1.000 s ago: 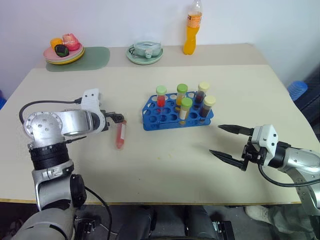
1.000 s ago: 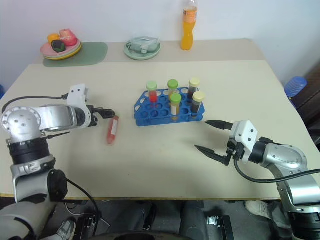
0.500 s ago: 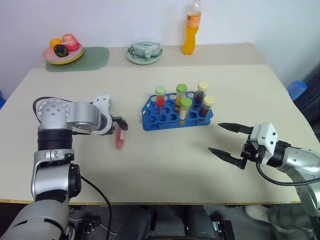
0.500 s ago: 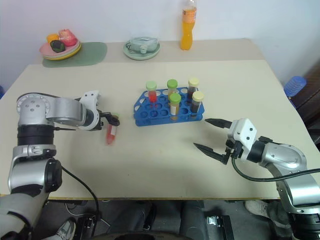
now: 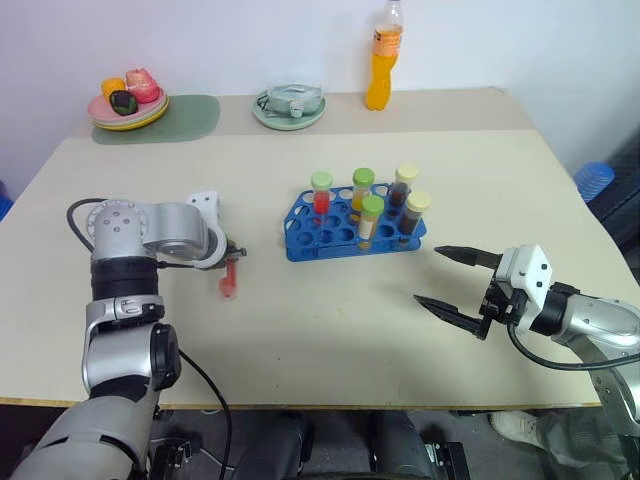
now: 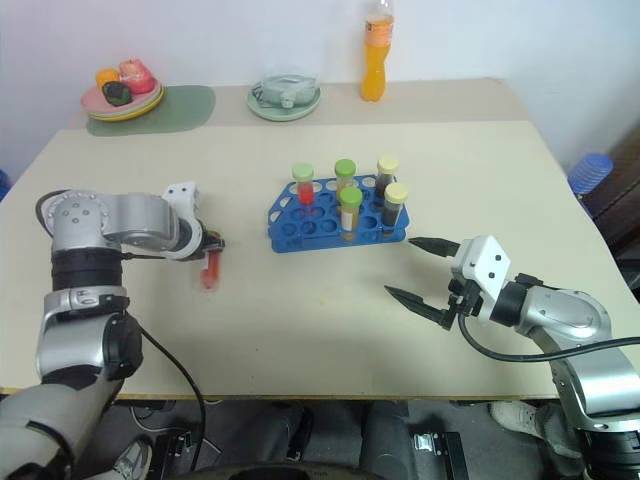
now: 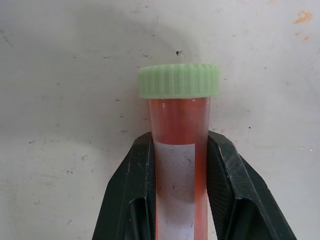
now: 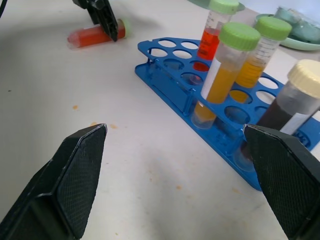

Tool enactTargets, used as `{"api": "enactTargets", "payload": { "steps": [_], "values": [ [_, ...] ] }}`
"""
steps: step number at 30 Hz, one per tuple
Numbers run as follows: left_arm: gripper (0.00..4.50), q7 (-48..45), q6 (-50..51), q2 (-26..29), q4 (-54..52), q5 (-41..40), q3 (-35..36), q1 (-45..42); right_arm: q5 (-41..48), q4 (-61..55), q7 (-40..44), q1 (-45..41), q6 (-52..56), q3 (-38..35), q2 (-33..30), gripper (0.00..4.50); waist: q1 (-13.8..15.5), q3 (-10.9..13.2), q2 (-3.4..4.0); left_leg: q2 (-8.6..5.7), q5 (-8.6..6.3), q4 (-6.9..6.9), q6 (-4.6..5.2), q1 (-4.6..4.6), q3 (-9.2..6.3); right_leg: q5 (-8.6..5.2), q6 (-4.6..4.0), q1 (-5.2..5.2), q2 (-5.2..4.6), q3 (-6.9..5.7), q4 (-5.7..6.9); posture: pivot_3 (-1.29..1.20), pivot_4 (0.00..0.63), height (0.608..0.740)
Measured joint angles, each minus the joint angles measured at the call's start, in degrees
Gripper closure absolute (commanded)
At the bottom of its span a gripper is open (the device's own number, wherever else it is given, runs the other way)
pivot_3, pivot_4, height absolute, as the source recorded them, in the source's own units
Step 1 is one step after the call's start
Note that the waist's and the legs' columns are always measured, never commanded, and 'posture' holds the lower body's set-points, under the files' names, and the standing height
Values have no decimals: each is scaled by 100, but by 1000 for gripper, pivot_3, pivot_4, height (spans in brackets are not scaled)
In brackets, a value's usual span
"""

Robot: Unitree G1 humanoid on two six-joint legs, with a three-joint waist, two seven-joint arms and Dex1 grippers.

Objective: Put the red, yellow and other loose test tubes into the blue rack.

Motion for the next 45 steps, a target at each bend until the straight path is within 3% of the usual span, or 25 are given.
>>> {"api": "enactTargets", "payload": {
  "steps": [3,5,9,11,13,18,22,31,45],
  "values": [
    [3763,-442,-76,245,-958,-200,14,542,-3,67,1,-85,-1,43,6,0,-44,0,-1,2,0,-5,0,-1,4,0,0,-9,1,6,6,0,150,740],
    [3763,-1190,-400,506,-1869,93,-37,948,-4,113,-4,-126,1,75,32,0,-69,0,-1,3,0,-5,-1,-3,6,0,0,-12,2,6,8,0,150,740],
    [3763,-4497,-3135,1565,-3870,2392,-815,2120,0,173,-61,-165,12,161,171,0,-99,-7,12,4,0,-13,-2,-2,12,-1,-2,1,0,3,-13,0,150,740],
    [3763,-6159,-4624,1505,-4169,3277,-1139,2651,1,173,-79,-66,11,162,254,0,-36,-18,31,4,-2,-16,1,10,13,0,-3,21,0,2,-28,0,150,740],
    [3763,-7212,-5598,1197,-4204,3826,-1467,2934,-2,173,-78,57,1,166,295,0,41,-18,30,5,-2,-12,3,10,12,1,-5,27,0,1,-32,0,150,740],
    [3763,-8940,-7410,642,-3911,4937,-2035,2946,-3,167,-145,268,-23,151,351,0,28,-17,27,5,-6,-10,9,12,13,2,-5,31,-2,2,-35,0,150,740],
    [3763,-9629,-8332,47,-3094,5694,-2474,2667,-2,121,-276,424,-82,19,372,0,32,-16,24,6,-7,-9,11,11,14,3,-4,31,0,1,-36,0,150,740],
    [3763,-10251,-9870,-904,-1596,6613,-2628,2333,5,-167,-507,857,-118,-161,402,0,44,-15,22,6,-7,-7,12,11,12,5,0,32,1,-2,-35,0,150,740],
    [3763,-10395,-11048,-1673,-81,7144,-2607,1783,135,-677,-818,857,377,-247,349,0,30,-14,19,6,-8,-5,14,10,12,7,4,31,1,-2,-35,0,150,740]
  ]
}}
